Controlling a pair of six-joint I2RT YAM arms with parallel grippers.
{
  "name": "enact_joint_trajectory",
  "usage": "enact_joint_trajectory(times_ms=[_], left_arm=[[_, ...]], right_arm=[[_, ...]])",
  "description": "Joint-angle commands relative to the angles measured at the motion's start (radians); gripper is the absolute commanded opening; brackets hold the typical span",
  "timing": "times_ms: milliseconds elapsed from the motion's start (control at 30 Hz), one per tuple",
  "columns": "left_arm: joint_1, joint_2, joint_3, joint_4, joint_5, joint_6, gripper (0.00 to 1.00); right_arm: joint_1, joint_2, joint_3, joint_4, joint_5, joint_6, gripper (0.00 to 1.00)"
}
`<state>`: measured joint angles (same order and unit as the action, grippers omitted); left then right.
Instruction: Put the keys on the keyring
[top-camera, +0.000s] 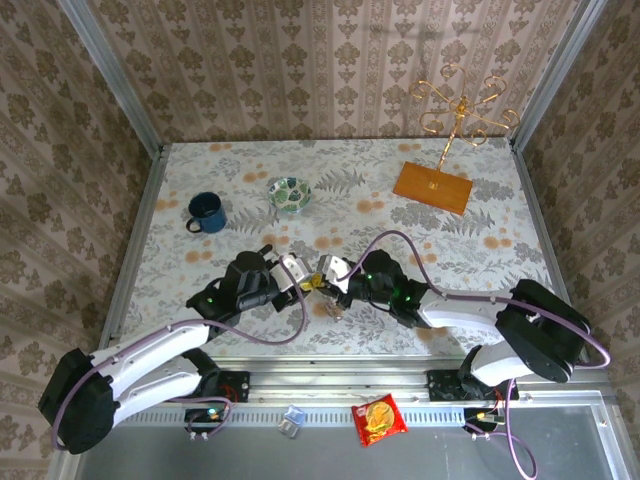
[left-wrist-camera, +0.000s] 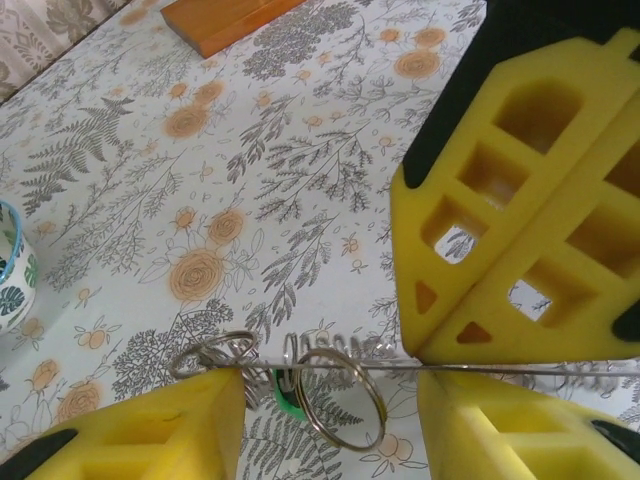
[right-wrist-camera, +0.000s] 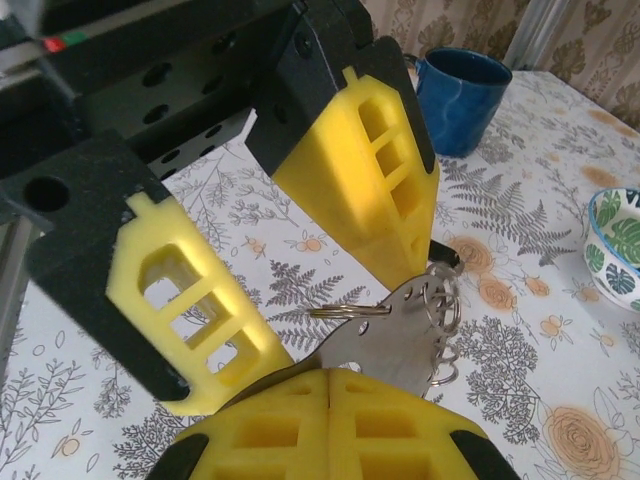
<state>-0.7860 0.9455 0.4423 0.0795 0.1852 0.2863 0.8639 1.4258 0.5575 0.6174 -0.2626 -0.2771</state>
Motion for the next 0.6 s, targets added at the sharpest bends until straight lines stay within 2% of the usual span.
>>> enact_joint_trajectory(times_ms=[0, 133, 467, 567], left_arm=[[-0.013, -0.008, -0.004, 0.062, -0.03, 0.025, 0.48], [-0.022, -0.014, -0.011, 0.074, -0.061, 0.065, 0.42], [-0.04, 0.009, -0.018, 0.109, -0.107, 0.147, 0.03], [-0.049, -0.008, -0.028, 0.128, -0.152, 0.176, 0.0]], right_arm=[[-0.001, 0.015, 0.031, -0.006, -0.021, 0.006, 0.0], [-0.001, 0.013, 0.038, -0.027, -0.015, -0.005, 0.0], [-0.007, -0.027, 0.024, -0.047, 0.014, -0.001, 0.0], [-0.023, -0.078, 0.007, -0.068, 0.011, -0.003, 0.0]])
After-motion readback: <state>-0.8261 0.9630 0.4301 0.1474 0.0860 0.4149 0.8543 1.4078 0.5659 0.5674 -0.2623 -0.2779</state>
